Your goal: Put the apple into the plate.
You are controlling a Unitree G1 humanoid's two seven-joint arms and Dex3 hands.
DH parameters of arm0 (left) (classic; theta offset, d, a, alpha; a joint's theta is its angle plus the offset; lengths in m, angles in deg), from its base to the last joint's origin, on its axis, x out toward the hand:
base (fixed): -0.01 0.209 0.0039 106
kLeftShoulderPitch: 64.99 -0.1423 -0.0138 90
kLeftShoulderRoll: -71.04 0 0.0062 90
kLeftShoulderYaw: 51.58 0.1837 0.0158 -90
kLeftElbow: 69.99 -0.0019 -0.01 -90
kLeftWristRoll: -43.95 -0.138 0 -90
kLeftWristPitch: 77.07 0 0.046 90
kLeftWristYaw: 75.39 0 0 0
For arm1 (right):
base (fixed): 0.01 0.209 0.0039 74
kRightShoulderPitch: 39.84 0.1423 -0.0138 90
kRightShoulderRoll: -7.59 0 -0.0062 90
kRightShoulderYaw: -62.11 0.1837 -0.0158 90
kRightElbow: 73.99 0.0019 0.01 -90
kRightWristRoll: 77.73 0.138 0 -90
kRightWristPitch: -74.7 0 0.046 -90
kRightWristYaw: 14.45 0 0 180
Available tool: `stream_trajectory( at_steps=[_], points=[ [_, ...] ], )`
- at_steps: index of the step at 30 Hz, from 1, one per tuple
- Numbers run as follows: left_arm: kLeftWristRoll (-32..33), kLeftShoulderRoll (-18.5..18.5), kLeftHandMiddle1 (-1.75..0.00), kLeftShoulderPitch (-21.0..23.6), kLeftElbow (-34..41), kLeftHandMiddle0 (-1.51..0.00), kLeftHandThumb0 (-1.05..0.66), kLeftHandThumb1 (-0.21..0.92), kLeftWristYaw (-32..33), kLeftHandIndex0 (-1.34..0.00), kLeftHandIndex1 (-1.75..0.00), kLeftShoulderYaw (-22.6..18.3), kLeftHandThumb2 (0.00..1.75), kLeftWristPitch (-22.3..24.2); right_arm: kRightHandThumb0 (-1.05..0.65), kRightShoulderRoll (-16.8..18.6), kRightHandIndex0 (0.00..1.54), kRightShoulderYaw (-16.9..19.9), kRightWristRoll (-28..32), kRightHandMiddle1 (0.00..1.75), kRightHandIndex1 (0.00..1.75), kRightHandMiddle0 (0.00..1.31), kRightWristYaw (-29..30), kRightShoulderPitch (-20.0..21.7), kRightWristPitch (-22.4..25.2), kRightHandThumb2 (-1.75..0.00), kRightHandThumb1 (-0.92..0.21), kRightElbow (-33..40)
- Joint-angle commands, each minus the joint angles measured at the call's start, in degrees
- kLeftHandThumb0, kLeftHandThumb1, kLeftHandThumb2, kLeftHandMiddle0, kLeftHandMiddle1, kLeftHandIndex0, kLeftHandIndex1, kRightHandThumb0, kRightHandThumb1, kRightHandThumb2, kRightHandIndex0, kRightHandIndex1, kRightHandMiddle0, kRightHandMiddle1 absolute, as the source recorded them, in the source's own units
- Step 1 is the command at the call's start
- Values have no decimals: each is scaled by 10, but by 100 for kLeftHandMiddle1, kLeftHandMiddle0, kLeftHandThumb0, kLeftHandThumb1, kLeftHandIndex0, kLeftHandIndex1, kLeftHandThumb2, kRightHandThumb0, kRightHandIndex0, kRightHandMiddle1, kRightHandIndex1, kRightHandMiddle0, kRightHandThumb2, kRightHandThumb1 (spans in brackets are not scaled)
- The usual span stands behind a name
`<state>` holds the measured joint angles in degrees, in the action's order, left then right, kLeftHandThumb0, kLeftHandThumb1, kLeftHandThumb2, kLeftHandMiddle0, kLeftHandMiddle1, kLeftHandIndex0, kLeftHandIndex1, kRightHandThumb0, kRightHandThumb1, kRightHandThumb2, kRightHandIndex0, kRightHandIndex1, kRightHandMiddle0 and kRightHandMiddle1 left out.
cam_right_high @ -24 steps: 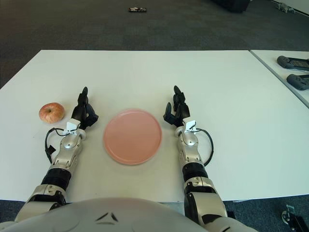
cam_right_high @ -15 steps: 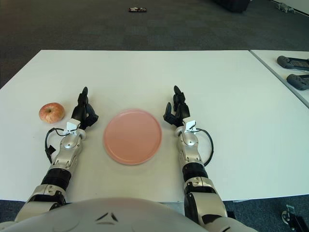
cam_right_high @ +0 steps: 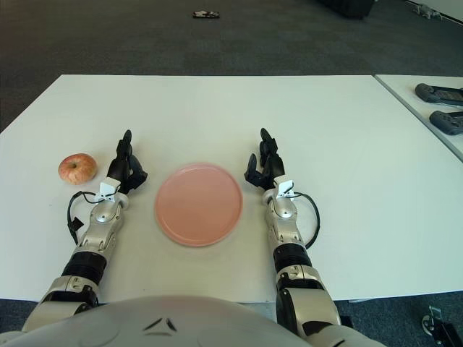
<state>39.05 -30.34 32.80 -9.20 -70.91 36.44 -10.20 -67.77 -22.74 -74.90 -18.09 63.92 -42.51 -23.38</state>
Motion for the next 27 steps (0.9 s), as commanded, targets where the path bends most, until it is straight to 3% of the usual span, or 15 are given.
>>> stream_trajectory(
  at_steps=[1, 10, 15, 21, 27],
  points=[
    [1, 2, 0, -7, -5, 0, -95, 92, -5, 0, 0, 1, 120, 5, -35, 1, 12, 1, 3, 19, 0, 0, -2, -17, 20, -125, -61, -7],
    [8, 3, 0, -9, -1, 0, -94, 92, -12, 0, 0, -1, 120, -1, -37, 3, 12, -2, 0, 19, 0, 0, 1, -19, 19, -124, -63, -4],
    [7, 9, 0, -53, 140, 0, -94, 92, -19, 0, 0, 0, 120, 28, -40, 5, 13, -4, -4, 20, 0, 0, 4, -22, 18, -120, -66, 0],
    [-32, 26, 0, -86, 241, 0, -94, 92, -4, 0, 0, -9, 117, -2, -41, 11, 14, -8, -7, 23, 1, 0, 10, -24, 17, -119, -66, 5],
    [-54, 63, 0, -113, 357, 0, -92, 92, -5, -1, -1, -49, 106, -24, -42, 17, 15, -13, -11, 26, 1, 0, 15, -25, 16, -120, -65, 4]
  ],
)
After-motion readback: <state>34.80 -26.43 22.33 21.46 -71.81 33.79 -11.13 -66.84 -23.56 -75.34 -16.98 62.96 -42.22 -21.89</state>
